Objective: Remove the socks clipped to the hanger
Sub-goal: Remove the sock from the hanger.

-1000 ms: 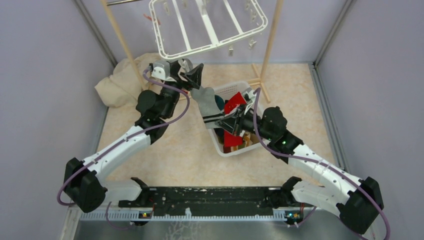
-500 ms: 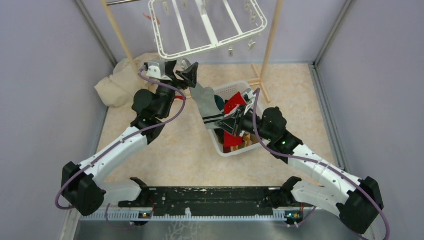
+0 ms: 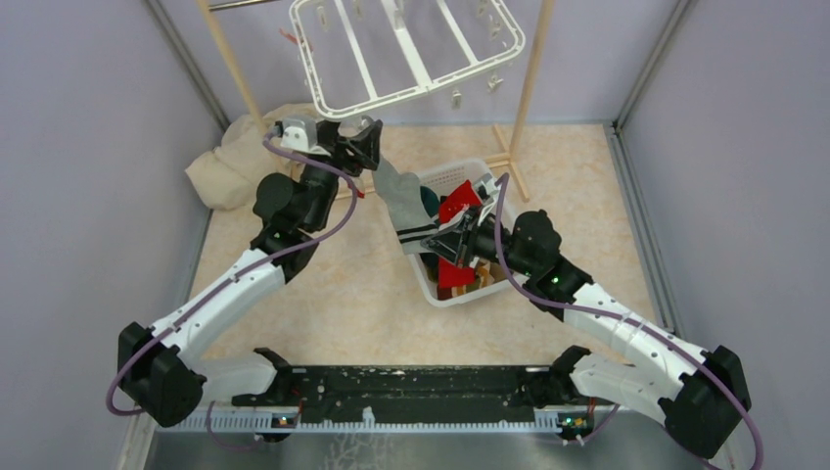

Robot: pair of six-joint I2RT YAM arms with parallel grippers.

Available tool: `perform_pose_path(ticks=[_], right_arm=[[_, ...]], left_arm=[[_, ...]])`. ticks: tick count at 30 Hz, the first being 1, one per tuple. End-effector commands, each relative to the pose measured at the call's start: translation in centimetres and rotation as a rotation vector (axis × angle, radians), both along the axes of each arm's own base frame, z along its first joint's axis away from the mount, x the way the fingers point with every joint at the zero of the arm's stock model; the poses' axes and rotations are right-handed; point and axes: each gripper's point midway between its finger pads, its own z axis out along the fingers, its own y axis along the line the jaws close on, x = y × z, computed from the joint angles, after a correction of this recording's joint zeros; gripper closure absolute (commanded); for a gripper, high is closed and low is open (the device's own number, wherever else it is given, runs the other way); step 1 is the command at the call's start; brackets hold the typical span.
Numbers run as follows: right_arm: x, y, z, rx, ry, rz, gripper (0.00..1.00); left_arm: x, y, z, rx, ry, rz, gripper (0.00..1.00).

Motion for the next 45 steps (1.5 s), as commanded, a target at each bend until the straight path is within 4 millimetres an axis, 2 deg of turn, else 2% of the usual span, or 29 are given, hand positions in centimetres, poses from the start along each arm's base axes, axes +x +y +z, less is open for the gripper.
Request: perform_pose_path(ticks=[1,10,20,28,36,38,41,43,45], right_arm=[[0.1,0.2,1.5,0.046,-0.046,0.012,1.0],[0.0,0.1,1.3,0.045,-0.043,0.012,1.0],[0.0,0.1,1.0,0.044,-0.042,0.012,1.0],[-0.1,0.1,0.7,0.04,-0.038,0.013,1.0],[-0.1,0.0,0.3,0.037,-0.034,0.012,1.0],[-0.1,0.0,0.3,0.037,-0.035,0.013,1.0],[-0.1,0.0,0.2,0.038,-0.033,0.013,1.0],[-0.2,0.0,0.2,0.037,-0.032,0.015,1.0],[-0.2,0.0,0.1,0.037,-0.032,0.016,1.0]], left_arm=[[-0.5,0.5,2.8,-0.056,-0.056,-0.017,0.1],[0.0,-0.1,3.2,-0.076,-0.06,-0.052,0.13],[0.4,-0.9,3.7,-0.074,-0.062,-0.081,0.22],[0.4,-1.1,3.2,-0.064,-0.046,-0.089,0.33],[0.4,-1.0,3.1,-0.063,-0.038,-0.096,0.51],[0.5,-1.0,3.1,-0.063,-0.036,-0.099,0.59],[0.5,-1.0,3.1,-0.064,-0.032,-0.101,0.67],[0.6,-0.9,3.0,-0.064,-0.028,-0.1,0.78],[0.6,-0.8,3.0,-0.068,-0.026,-0.1,0.85]])
